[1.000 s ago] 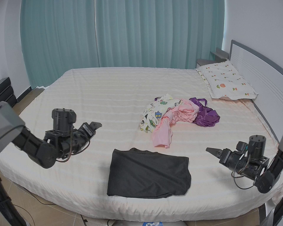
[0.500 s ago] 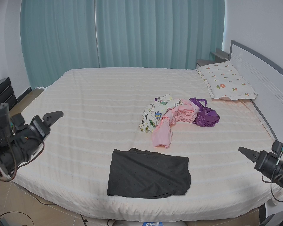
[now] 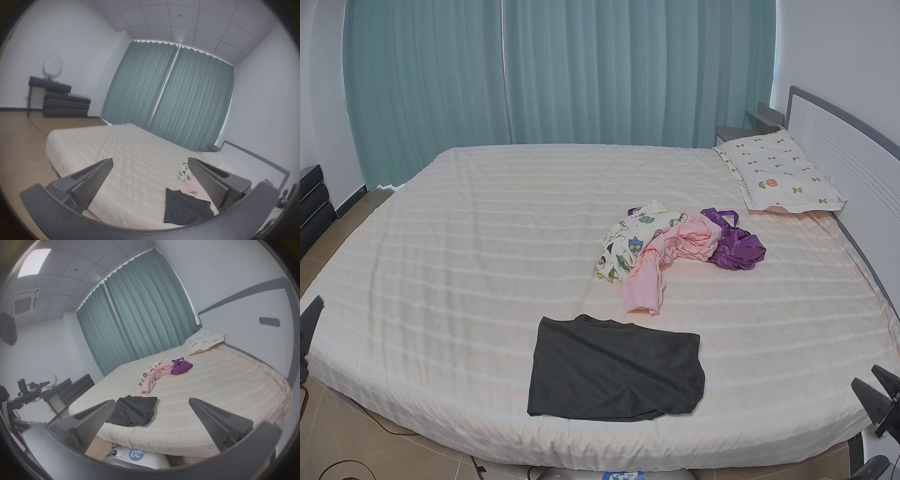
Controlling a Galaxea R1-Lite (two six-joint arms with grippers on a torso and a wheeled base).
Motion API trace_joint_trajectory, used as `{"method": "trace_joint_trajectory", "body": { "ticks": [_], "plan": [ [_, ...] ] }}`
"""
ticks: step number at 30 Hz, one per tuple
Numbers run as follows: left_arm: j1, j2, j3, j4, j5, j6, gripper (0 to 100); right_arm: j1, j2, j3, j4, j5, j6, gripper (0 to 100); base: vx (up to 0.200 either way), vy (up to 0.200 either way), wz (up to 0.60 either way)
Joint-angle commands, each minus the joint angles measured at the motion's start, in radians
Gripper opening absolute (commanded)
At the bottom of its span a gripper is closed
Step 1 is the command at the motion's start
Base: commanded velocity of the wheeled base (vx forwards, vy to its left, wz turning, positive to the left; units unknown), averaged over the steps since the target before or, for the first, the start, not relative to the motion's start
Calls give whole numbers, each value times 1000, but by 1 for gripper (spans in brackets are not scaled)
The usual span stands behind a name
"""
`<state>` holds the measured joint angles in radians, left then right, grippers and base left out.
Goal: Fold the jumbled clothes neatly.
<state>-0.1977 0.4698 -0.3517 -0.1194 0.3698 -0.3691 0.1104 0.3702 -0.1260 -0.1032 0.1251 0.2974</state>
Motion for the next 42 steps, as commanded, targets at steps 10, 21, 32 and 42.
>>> {"method": "trace_joint_trajectory", "body": {
  "ticks": [10,21,32,42],
  "plan": [
    [178,-398,313,4,46,170,100,-110,-369,92,132,8,-278,100,0,0,0],
    [198,-470,352,53,-126,253,100,-110,-369,103,105,-82,-290,100,0,0,0],
    [198,-467,352,125,-390,392,100,-110,-369,126,99,-107,-293,100,0,0,0],
    [198,-468,352,124,-384,377,100,-110,-369,126,102,-142,-297,100,0,0,0]
  ]
}}
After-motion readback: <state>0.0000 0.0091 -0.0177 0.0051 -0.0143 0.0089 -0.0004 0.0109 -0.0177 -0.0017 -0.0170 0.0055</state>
